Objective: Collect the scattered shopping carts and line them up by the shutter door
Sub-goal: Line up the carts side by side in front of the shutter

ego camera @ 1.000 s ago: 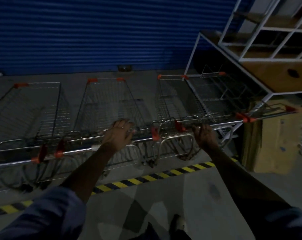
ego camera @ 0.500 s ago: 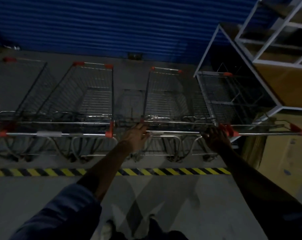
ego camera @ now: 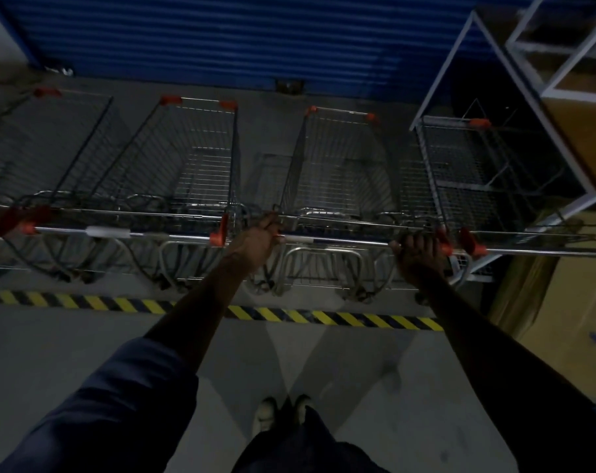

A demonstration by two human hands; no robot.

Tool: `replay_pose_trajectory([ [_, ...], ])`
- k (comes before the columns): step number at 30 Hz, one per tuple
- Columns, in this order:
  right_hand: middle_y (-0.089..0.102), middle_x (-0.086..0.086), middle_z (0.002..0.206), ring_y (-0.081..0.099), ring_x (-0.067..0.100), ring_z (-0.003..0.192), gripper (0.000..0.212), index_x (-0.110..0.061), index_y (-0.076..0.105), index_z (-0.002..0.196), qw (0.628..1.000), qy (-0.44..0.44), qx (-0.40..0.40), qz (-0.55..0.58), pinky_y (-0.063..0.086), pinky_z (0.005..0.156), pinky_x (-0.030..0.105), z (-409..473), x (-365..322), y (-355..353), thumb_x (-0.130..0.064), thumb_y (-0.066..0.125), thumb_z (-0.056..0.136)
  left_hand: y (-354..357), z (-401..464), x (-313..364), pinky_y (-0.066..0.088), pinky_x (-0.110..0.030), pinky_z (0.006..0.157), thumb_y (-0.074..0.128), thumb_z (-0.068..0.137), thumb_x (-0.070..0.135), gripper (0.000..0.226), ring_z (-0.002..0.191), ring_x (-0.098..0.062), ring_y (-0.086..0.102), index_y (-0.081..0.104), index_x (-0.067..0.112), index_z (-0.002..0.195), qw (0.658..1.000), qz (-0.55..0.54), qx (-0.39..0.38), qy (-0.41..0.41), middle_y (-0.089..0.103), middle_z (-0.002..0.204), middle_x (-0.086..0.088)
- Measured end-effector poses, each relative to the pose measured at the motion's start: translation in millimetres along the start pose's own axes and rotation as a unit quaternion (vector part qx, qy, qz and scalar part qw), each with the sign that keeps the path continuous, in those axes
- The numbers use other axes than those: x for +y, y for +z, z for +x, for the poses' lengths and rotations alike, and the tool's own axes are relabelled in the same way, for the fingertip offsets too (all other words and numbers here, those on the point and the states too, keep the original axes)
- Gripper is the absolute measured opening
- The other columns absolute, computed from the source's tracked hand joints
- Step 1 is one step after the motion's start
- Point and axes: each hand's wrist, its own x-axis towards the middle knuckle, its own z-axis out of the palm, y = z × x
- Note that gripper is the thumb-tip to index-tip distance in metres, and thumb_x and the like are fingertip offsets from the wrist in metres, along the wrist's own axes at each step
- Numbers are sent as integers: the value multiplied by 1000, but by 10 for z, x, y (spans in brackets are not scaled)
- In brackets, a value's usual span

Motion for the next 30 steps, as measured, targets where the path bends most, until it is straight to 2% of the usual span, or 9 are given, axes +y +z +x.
replay_pose_trajectory([
  [2,50,50,128,50,60,124,79,19,50,130,991,-46,-61,114,42,113,57,35,50,81,-56,31,111,25,-6,-64,43,-47,117,56,104,31,47,149,-28,41,53,13,148,1000,12,1,-5,33,167,-10],
  [4,19,55,152,27,54,146,99,27,25,146,960,-44,-127,245,24,124,27,72,60,102,-65,28,108,52,-14,-159,39,-54,119,54,102,33,48,150,-28,39,53,19,148,1000,22,-4,-23,33,167,-6],
  [5,22,52,153,30,48,145,97,24,27,148,971,-19,-128,199,21,123,24,61,15,39,-64,30,108,57,-35,-191,34,-60,120,50,101,35,49,152,-28,36,53,22,148,999,21,-8,-39,33,167,-3],
  [7,44,41,145,42,47,139,81,10,44,144,997,-20,-79,13,25,124,49,9,-130,-32,-61,27,109,29,-117,-192,18,-53,128,49,102,34,47,153,-27,34,56,19,146,999,36,10,-32,39,164,-5],
  [10,58,36,132,54,52,127,90,8,55,134,997,-27,-59,-43,38,114,62,-116,-347,-106,-67,13,107,-12,-230,-178,-12,-33,123,69,98,20,38,147,-25,46,68,13,135,995,69,68,9,56,152,-10],
  [14,49,36,146,44,52,138,106,8,48,144,998,-25,-48,-30,28,120,63,-96,-367,-69,-75,-1,100,59,-269,-384,12,-60,127,46,104,25,39,156,-22,28,66,20,137,998,55,33,24,46,160,-2],
  [19,40,34,156,33,51,146,107,6,41,152,998,-17,-60,-25,17,125,60,-171,-484,-146,-73,-2,93,1,-357,-276,3,-49,125,59,103,14,39,153,-26,36,62,8,141,998,9,54,7,49,158,-10],
  [25,42,32,155,34,49,147,108,2,41,151,996,-10,-76,-45,18,125,60,-115,-467,-107,-77,-6,94,-70,-443,-346,9,-51,123,30,96,63,58,143,-25,49,69,38,132,991,85,99,-14,58,150,10],
  [30,38,28,158,32,44,149,88,-1,36,154,995,-11,-82,-64,16,126,57,-133,-495,-160,-67,12,101,-51,-442,-397,-2,-69,118,34,94,72,54,157,-27,23,58,52,138,995,53,60,-61,40,160,24],
])
